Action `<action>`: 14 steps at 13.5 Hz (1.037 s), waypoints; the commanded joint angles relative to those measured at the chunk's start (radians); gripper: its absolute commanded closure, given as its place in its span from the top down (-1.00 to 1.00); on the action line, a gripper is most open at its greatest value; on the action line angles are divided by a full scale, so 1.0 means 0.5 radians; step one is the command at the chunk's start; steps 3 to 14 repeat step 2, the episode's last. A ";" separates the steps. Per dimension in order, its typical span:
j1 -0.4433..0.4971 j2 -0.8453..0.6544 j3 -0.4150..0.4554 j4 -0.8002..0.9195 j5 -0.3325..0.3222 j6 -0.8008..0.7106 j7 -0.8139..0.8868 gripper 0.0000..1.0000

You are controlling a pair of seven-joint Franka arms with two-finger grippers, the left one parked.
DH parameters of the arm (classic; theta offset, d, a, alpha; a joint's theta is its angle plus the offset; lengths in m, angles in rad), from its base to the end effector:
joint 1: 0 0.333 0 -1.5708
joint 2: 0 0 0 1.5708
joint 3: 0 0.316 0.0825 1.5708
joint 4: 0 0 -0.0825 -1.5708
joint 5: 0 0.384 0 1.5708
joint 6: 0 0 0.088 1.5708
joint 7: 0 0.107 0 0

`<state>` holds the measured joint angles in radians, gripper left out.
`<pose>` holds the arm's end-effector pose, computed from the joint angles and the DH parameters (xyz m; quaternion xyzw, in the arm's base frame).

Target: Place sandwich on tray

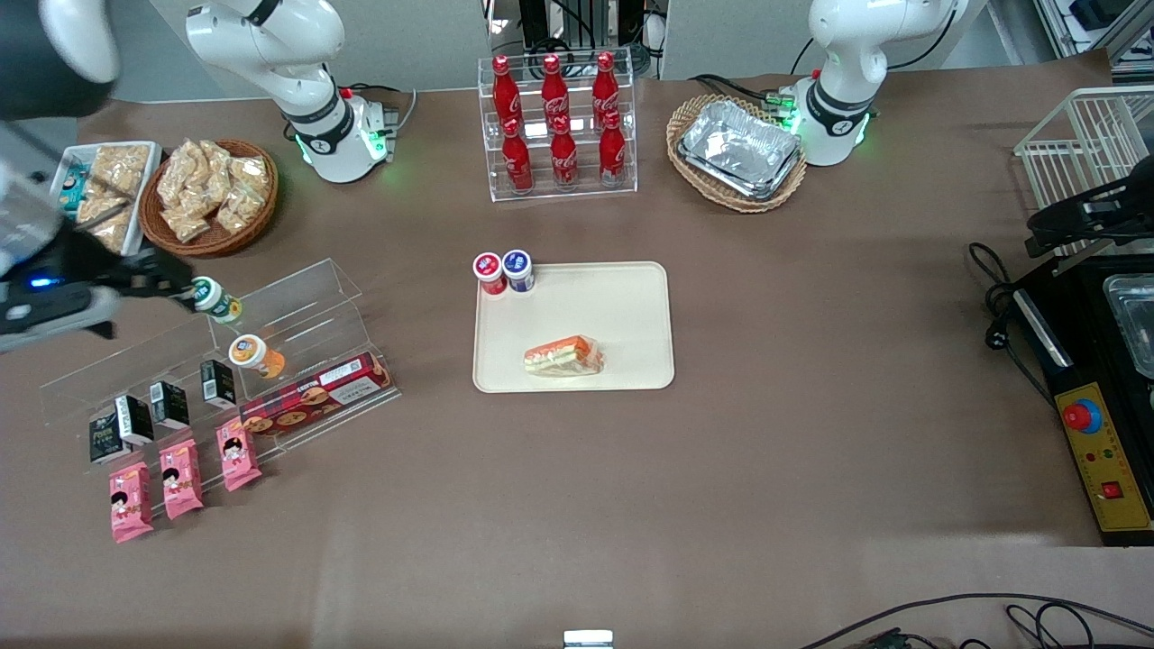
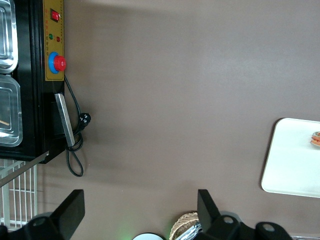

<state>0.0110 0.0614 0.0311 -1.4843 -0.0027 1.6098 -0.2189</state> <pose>0.5777 0.0234 0.6343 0.9910 0.1300 0.0319 0.0032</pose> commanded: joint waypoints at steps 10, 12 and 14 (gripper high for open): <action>-0.007 -0.058 -0.136 -0.032 0.079 -0.047 0.253 1.00; -0.007 -0.058 -0.136 -0.032 0.079 -0.047 0.253 1.00; -0.007 -0.058 -0.136 -0.032 0.079 -0.047 0.253 1.00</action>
